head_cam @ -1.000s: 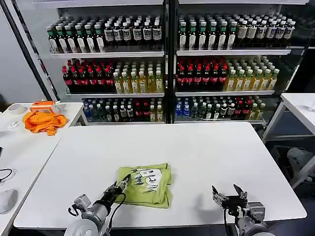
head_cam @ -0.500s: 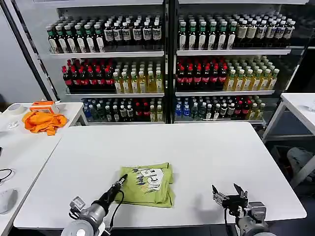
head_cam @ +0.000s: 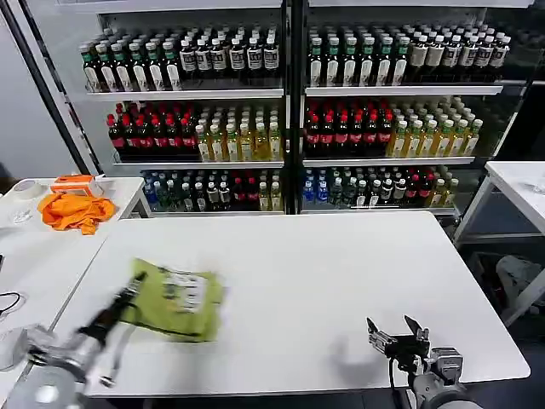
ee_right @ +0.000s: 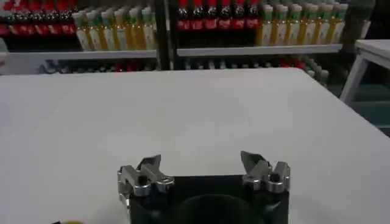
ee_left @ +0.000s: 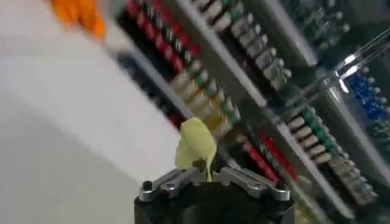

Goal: Fold and organize the clothes.

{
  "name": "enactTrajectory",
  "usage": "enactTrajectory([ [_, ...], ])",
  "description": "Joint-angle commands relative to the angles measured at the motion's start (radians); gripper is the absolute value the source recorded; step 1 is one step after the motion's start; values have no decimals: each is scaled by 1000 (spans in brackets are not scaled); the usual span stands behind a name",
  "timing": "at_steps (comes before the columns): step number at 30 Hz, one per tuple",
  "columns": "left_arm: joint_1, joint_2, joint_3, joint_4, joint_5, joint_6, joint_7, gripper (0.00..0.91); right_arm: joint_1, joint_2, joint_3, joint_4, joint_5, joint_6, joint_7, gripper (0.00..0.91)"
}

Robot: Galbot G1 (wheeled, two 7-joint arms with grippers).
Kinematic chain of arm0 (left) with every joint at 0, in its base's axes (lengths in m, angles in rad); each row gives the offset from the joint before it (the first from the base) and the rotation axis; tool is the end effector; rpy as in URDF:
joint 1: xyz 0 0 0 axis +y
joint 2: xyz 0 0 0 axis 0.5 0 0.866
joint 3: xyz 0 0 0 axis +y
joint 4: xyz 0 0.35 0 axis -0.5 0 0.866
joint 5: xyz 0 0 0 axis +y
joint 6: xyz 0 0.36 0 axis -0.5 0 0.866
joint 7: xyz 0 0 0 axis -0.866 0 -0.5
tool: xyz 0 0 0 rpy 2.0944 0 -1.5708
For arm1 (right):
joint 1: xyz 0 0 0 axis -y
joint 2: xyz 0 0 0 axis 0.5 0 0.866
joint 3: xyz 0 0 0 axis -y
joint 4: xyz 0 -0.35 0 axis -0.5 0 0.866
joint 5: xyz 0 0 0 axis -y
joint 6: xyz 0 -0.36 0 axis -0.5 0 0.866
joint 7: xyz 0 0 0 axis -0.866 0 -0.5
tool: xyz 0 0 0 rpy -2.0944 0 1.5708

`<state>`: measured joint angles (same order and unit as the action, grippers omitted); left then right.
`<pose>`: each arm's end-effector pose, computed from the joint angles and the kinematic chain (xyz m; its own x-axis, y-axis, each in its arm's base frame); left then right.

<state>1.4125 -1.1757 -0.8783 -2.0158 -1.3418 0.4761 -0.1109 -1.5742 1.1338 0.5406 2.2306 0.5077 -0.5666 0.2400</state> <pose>0.2358 0.1792 -0.2364 -0.9647 0.1504 0.2162 -0.0541 0.6901 -0.7217 0.1879 -0.0591 -0.2425 -0.8800 -0.0477 0.4726 -0.0489 0.9988 0.0096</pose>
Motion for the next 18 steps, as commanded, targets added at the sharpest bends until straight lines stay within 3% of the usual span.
enactTrajectory([
  [1,75,307,-199,-97,512,-1,50,20,26,-5,-18,-14,4,-1,0,907],
  [7,86,190,280,73,1110,-170,43,20,33,-28,-16,-26,10,4,-2,907],
  [10,52,157,420,138,1326,-255,10,20,34,-33,-6,-28,20,4,-2,907],
  [18,-10,106,570,-52,1312,-157,12,20,27,-35,1,-14,34,3,0,907],
])
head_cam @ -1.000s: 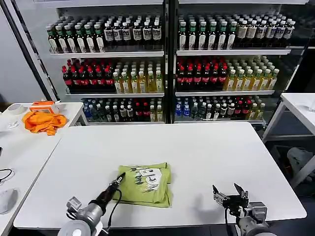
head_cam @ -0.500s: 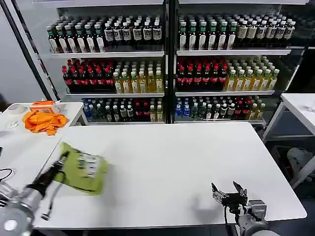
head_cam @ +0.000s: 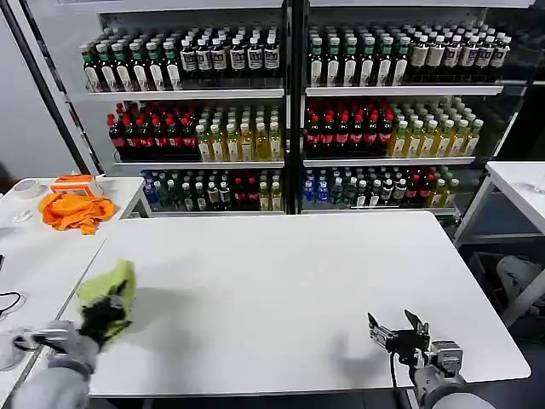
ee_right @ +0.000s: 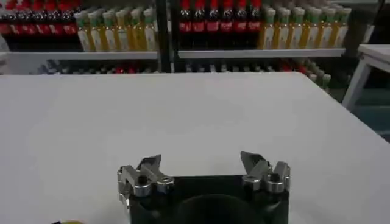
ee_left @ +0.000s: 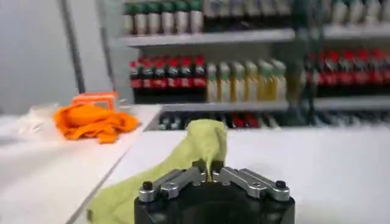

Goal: Fold and organize the clothes.

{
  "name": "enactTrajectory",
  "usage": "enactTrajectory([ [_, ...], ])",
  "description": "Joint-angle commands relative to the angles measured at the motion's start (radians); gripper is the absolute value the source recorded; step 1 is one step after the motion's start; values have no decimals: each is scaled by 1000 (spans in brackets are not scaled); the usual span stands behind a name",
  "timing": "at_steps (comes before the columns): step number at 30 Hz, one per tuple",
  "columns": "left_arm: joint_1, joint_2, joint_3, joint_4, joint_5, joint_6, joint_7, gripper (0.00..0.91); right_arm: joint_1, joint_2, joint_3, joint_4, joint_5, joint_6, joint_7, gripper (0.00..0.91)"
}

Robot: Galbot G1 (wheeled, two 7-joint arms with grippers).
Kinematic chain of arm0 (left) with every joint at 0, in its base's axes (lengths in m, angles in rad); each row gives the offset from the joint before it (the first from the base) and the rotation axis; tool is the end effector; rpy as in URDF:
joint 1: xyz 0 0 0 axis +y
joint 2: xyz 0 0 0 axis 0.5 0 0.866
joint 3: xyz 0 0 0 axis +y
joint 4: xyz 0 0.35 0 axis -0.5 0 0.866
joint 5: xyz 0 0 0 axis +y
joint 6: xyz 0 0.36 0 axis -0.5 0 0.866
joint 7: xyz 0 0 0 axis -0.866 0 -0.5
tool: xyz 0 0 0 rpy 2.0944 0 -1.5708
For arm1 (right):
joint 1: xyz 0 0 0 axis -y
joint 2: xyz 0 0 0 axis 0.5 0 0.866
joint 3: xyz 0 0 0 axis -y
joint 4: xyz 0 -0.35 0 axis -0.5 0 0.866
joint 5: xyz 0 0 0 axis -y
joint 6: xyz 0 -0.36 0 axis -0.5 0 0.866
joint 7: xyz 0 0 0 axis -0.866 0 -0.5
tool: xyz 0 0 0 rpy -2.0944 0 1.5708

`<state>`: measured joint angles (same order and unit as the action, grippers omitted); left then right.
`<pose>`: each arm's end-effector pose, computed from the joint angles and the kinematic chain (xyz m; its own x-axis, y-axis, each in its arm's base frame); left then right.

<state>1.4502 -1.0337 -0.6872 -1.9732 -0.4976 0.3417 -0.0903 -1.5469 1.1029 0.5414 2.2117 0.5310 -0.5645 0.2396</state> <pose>0.2410 0.1533 -0.2680 -0.9514 -0.0417 0.3052 -0.0158 0.9961 0.0870 0.1967 -0.0654 -0.2418 -0.8827 -0.0522 0.4670 -0.0583 0.9983 0.0014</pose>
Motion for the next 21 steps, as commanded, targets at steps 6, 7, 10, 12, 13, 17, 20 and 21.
enactTrajectory([
  [6,-118,-88,565,-57,465,47,-37,20,6,-2,-7,5,8,0,0,907],
  [7,-138,-105,596,-29,456,61,-46,20,7,-2,-8,5,8,0,0,907],
  [10,-195,-164,661,13,394,99,-78,20,16,2,-12,5,9,-4,0,907],
  [12,-239,-217,720,59,377,122,-111,20,25,-5,-15,3,11,-5,-1,907],
  [13,-253,-235,737,75,371,127,-120,20,26,-6,-15,1,11,-5,-1,907],
  [17,-333,-325,804,180,356,117,-164,20,50,-15,-15,-8,22,-8,0,907],
  [20,-393,-392,821,246,329,133,-181,695,62,-29,-14,-10,48,-10,-3,907],
  [21,-416,-411,826,265,325,115,-185,907,69,-35,-17,-15,51,-9,-7,907],
])
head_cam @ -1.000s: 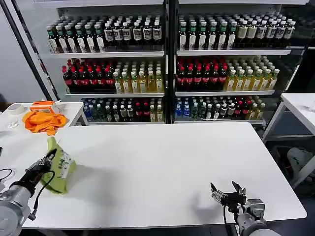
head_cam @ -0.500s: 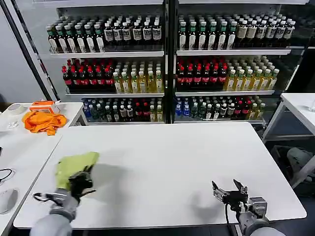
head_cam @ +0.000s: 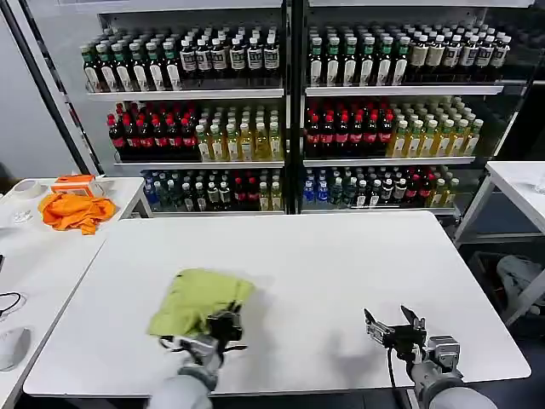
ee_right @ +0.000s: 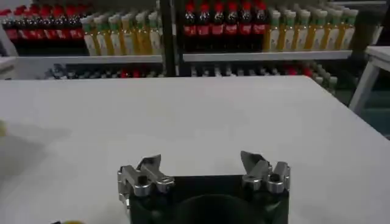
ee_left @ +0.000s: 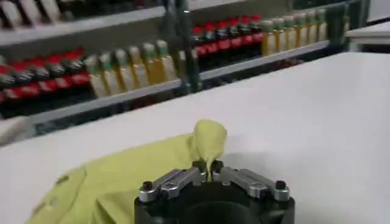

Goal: Fold and organize the clothes.

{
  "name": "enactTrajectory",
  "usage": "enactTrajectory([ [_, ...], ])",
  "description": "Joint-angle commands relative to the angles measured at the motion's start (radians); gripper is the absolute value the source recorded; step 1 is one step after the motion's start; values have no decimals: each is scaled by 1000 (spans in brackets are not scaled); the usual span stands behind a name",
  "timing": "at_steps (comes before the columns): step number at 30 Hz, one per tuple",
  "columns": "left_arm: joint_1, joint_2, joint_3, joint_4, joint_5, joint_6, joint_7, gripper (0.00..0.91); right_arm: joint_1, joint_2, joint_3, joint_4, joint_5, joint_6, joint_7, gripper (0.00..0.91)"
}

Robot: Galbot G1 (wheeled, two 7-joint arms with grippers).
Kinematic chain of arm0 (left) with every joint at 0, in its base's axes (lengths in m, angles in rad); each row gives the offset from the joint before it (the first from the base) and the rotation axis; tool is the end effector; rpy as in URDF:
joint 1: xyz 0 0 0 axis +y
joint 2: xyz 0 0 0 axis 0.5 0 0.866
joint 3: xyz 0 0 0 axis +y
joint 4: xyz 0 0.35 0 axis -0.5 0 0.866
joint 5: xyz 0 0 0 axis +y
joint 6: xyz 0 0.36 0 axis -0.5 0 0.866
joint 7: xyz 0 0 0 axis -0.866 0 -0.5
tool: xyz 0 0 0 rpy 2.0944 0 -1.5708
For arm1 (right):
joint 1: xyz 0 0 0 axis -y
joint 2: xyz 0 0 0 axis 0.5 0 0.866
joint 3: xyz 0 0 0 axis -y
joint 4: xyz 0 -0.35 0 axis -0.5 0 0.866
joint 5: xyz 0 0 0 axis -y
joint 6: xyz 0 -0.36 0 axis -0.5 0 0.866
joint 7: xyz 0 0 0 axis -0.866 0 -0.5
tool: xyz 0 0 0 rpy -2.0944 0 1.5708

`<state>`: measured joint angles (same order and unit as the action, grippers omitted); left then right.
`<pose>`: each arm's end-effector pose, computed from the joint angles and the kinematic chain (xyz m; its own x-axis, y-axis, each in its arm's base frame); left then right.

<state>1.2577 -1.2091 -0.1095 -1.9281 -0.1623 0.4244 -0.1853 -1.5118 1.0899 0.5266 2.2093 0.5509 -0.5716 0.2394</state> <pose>0.2481 -0.0476 -0.3164 -0.8925 0.2411 0.3811 0.3154 0.9378 0.1452 0.2048 -0.0634 -0.2365 -0.8879 -0.0749 0.4538 -0.0781 0.9969 0.0118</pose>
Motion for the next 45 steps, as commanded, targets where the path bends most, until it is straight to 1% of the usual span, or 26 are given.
enactTrajectory([
  [1,-243,-255,251,233,-6,8,-90,907,42,-27,-6,-18,31,0,-8,907],
  [3,-257,-282,243,226,-27,-32,-88,907,63,-23,-20,-29,37,6,-6,907],
  [5,-259,-290,229,215,-70,-72,-89,907,91,-14,-53,-41,52,9,-4,907],
  [6,-256,-289,223,213,-75,-110,-89,907,105,-13,-66,-47,52,13,-7,907],
  [9,-224,-274,194,167,-110,-167,-86,907,139,4,-116,-66,56,21,-2,907],
  [11,-203,-257,175,119,-120,-182,-83,907,186,8,-168,-82,93,27,7,907],
  [13,-168,-225,125,69,-127,-212,-81,907,235,17,-218,-104,131,37,13,907],
  [15,-112,-184,38,-20,-138,-216,-82,907,286,35,-292,-141,169,40,32,907],
  [16,-92,-165,6,-32,-150,-217,-87,907,316,48,-321,-152,186,41,43,907],
  [18,-41,-101,-103,-88,-164,-222,-106,907,374,70,-373,-197,227,41,61,907],
  [19,-21,-89,-124,-88,-164,-225,-106,907,403,81,-418,-217,240,42,75,907],
  [20,15,-52,-208,-104,-162,-235,-108,907,430,96,-449,-248,246,46,86,907],
  [21,33,-21,-252,-108,-162,-238,-109,907,461,108,-484,-280,255,51,97,907],
  [22,59,-8,-292,-114,-169,-240,-111,907,494,121,-517,-300,265,54,110,907],
  [23,81,-3,-325,-123,-184,-240,-118,907,522,136,-547,-315,275,54,118,907],
  [24,103,-1,-361,-130,-194,-235,-124,907,532,139,-552,-329,284,54,119,907],
  [25,119,-4,-400,-141,-216,-232,-129,907,572,158,-592,-374,311,55,138,907],
  [27,149,-16,-433,-151,-222,-238,-130,907,596,174,-610,-399,343,56,157,907],
  [28,168,-22,-442,-154,-222,-241,-130,907,612,184,-621,-415,376,55,177,907],
  [30,189,-39,-455,-168,-223,-246,-130,907,619,190,-625,-424,399,52,192,907],
  [34,199,-55,-455,-186,-222,-244,-130,907,618,186,-633,-439,418,56,207,897],
  [35,197,-55,-455,-187,-222,-243,-131,907,617,185,-632,-438,432,60,212,806],
  [36,195,-55,-455,-187,-222,-243,-132,907,617,184,-632,-438,441,65,216,554],
  [37,194,-52,-454,-188,-222,-244,-131,907,618,185,-634,-438,461,72,221,383],
  [38,196,-54,-453,-190,-220,-245,-131,907,616,185,-635,-437,464,73,227,10],
  [45,215,-87,-433,-195,-204,-244,-129,907,584,178,-623,-432,479,77,246,0],
])
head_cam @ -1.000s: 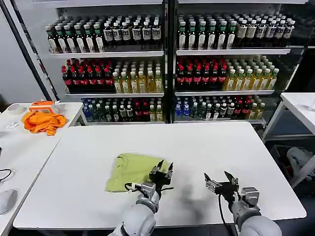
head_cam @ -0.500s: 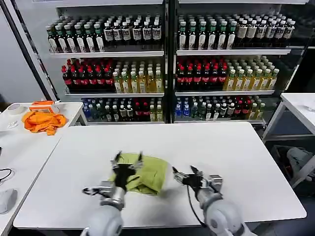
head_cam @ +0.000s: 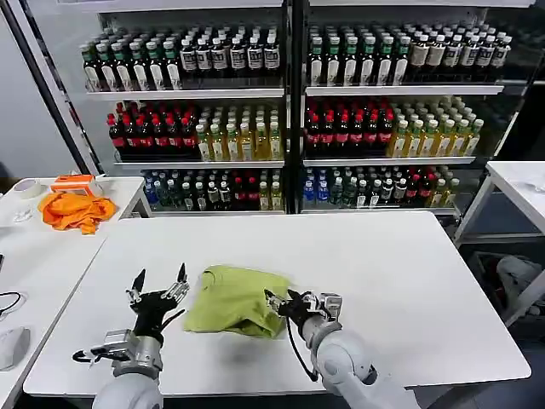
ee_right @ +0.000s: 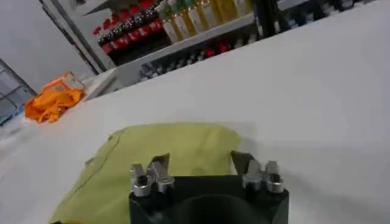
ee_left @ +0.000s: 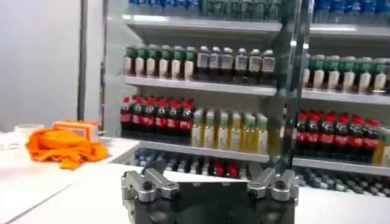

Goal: Fold and organize the clothes.

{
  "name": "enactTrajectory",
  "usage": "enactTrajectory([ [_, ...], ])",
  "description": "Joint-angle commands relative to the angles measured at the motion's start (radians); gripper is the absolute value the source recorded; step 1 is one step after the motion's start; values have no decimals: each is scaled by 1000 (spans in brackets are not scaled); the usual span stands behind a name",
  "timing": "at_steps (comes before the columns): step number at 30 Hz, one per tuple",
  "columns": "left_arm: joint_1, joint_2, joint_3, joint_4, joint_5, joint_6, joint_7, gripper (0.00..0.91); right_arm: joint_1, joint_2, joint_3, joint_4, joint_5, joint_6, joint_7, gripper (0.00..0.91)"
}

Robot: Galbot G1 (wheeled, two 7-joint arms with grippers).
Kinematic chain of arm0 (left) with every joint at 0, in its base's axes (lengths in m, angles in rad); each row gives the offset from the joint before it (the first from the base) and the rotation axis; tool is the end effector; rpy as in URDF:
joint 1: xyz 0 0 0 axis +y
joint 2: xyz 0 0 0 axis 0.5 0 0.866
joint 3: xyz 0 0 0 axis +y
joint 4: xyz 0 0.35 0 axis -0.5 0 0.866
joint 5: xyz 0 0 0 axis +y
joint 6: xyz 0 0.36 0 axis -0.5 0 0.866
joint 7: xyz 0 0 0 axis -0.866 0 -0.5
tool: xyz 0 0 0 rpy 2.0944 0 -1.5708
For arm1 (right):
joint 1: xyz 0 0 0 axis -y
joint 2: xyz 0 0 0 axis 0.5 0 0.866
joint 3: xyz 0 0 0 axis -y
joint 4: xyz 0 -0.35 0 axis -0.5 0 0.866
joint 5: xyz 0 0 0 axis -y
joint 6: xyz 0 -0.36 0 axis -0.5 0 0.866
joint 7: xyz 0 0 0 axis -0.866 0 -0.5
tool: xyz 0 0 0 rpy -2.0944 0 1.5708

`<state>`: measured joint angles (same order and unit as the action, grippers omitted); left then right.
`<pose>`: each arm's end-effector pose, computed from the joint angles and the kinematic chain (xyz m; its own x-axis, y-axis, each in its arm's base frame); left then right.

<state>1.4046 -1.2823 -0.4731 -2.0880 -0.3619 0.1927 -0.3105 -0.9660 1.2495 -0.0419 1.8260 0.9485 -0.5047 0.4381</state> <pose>0.2335 0.0338 -0.2680 -0.9904 -0.1033 0.0924 -0.1110 0.9903 -0.0832 0.3179 0.0953 -0.2799 -0.7592 -0.4337 0.4853 -0.2347 0.8779 0.4174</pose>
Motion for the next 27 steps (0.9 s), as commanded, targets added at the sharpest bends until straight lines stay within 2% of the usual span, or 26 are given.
enactTrajectory([
  [1,72,-16,-65,-38,0,-12,-3,907,33,16,-52,-48,81,11,49,0],
  [14,72,-13,-60,-32,-6,-12,0,907,54,-16,9,-53,62,3,39,0],
  [18,73,-15,-45,-35,10,-30,15,907,102,-65,44,-91,-65,-55,-74,0],
  [24,61,-26,-33,-35,11,-29,21,907,145,-150,82,-100,-64,-74,-143,0],
  [26,62,-24,-29,-35,12,-31,26,907,147,-174,101,-102,-79,-74,-158,0],
  [27,62,-25,-26,-35,13,-31,29,907,144,-195,111,-102,-117,-74,-161,0],
])
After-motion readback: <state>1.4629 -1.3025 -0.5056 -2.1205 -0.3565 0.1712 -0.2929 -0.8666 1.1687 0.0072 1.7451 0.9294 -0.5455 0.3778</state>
